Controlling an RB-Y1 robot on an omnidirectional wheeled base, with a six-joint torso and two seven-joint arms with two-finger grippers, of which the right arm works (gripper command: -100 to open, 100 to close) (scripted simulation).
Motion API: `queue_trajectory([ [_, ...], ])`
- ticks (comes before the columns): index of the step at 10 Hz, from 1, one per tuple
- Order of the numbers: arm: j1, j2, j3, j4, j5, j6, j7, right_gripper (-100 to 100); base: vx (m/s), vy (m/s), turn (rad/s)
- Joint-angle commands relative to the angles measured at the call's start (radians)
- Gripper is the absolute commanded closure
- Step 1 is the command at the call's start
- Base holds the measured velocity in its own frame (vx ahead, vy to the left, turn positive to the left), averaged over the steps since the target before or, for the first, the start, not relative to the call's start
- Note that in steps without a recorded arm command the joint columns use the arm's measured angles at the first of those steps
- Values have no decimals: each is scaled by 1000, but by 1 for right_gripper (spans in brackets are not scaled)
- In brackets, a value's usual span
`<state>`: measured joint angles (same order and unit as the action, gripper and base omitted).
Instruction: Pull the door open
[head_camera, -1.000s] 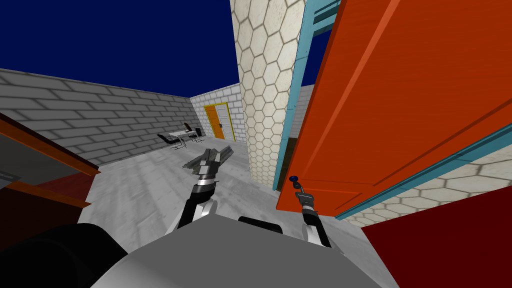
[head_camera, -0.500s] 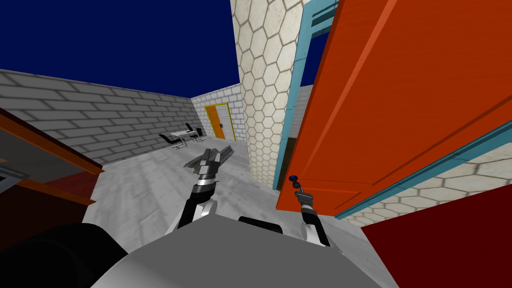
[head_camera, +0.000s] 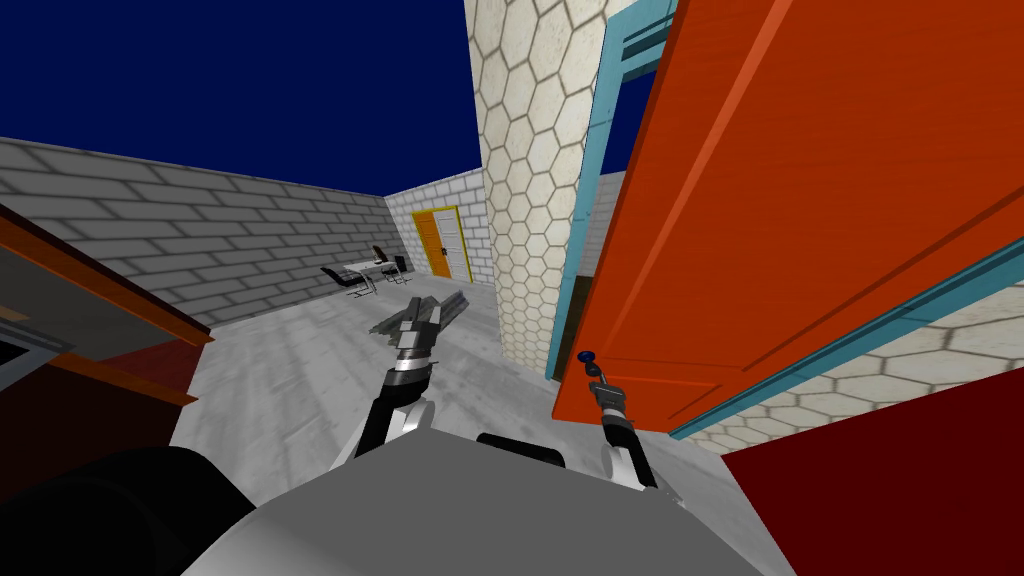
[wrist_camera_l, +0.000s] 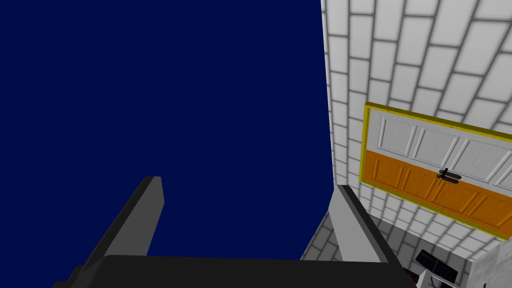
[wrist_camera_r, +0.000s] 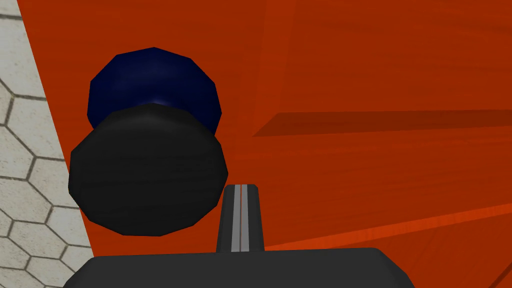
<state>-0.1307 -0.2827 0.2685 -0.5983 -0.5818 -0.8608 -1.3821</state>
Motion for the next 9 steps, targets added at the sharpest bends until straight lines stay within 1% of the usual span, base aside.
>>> queue_trajectory([
  [1, 22, 22, 13, -50, 6, 23, 23, -100, 7, -4, 25],
  [2, 22, 22, 13, -74, 6, 23, 23, -100, 4, -8, -19],
  [4, 22, 22, 13, -74, 6, 23, 23, -100, -12, 1, -14],
  [5, 22, 22, 17, -76, -3, 24, -5, -100, -11, -13, 32],
  [8, 22, 22, 17, -76, -3, 24, -5, -100, -5, -11, 4],
  [9, 23, 23, 24, -78, -15, 26, -45, -100, -22, -19, 31],
])
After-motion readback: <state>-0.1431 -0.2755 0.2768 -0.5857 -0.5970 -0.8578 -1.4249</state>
